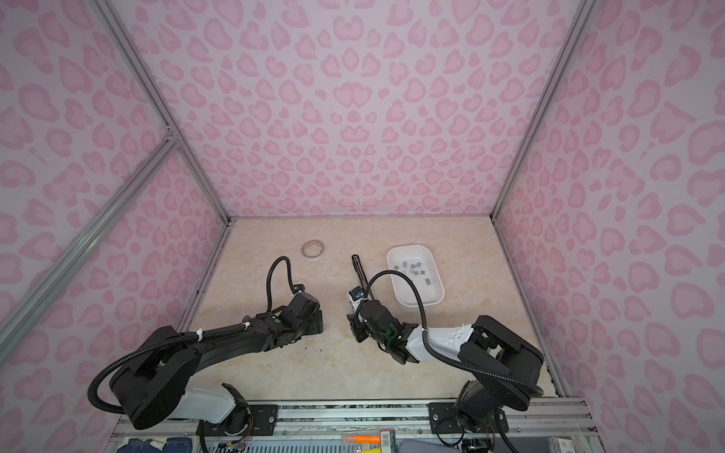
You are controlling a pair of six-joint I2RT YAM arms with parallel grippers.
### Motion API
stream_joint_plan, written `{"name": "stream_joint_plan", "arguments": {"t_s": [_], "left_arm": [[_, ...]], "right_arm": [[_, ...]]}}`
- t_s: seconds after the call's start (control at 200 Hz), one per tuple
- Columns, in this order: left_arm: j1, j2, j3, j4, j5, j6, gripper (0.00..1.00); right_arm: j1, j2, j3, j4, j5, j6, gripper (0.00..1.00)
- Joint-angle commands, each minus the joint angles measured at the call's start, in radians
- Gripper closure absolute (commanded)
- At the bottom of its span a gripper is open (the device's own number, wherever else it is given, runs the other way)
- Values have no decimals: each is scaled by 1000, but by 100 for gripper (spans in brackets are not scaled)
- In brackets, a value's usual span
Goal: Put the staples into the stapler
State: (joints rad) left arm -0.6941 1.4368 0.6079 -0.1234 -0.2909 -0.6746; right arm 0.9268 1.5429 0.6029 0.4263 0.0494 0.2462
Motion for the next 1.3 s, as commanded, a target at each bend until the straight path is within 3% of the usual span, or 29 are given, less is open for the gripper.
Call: {"name": "stream_joint_plan", "arguments": {"t_s": [0.0, 0.23, 0.405, 0.56, 0.695, 0.8, 1.08, 1.295], "left_arm": [[-5, 5, 7, 88, 66, 24, 22], [-14, -50, 4, 105, 92, 90, 24], [-13, -223, -11, 26, -30, 159, 18], [42, -396, -28, -61, -118, 167, 8], [196, -555, -47, -71, -2, 169, 4], [267, -670, -65, -86, -10, 174, 2], [277, -915, -152, -93, -102, 247, 4], [277, -1016, -208, -67, -85, 299, 4]], "right_arm": [[0, 9, 5, 20, 1, -6, 63], [-1, 20, 9, 17, 1, -8, 63], [0, 6, 2, 17, -8, -2, 64], [37, 0, -15, 102, -170, -78, 65], [123, 125, 73, 122, -161, -109, 57], [142, 247, 156, 140, -184, -103, 53], [135, 487, 385, 81, -179, -136, 44], [130, 621, 536, -1, -133, -130, 46]]}}
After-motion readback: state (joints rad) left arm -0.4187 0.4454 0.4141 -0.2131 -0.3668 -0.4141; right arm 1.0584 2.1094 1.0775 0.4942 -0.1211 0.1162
